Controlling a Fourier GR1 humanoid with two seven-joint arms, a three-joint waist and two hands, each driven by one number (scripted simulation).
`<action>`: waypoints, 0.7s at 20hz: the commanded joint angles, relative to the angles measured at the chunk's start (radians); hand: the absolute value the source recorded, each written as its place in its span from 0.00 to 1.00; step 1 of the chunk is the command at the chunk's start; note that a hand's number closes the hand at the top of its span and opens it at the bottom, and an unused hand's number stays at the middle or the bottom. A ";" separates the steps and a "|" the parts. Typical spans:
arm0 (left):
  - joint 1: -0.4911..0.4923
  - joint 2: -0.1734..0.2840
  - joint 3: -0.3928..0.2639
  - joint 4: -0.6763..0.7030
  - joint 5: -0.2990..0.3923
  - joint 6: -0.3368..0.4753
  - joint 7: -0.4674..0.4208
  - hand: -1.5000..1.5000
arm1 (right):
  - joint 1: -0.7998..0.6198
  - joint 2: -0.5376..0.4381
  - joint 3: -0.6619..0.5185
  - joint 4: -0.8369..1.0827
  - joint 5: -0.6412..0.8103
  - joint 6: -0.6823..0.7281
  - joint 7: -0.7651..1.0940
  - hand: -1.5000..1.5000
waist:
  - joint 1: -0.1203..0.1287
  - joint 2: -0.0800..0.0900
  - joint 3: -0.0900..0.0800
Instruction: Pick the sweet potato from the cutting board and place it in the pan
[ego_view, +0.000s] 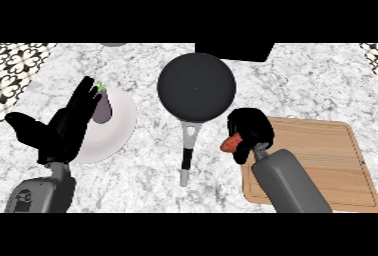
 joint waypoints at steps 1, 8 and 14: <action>-0.033 -0.017 -0.035 0.014 -0.005 -0.014 0.003 0.50 | -0.156 0.071 0.108 -0.009 0.040 -0.064 0.222 1.00 | 0.058 0.005 0.001; -0.075 -0.032 -0.059 0.047 -0.015 -0.014 0.017 0.50 | -0.460 0.074 0.259 -0.006 0.171 -0.137 0.574 1.00 | 0.080 0.002 -0.003; -0.129 -0.034 -0.062 0.066 -0.021 -0.013 0.023 0.50 | -0.700 0.074 0.310 0.061 0.080 -0.112 0.804 1.00 | 0.103 0.011 -0.002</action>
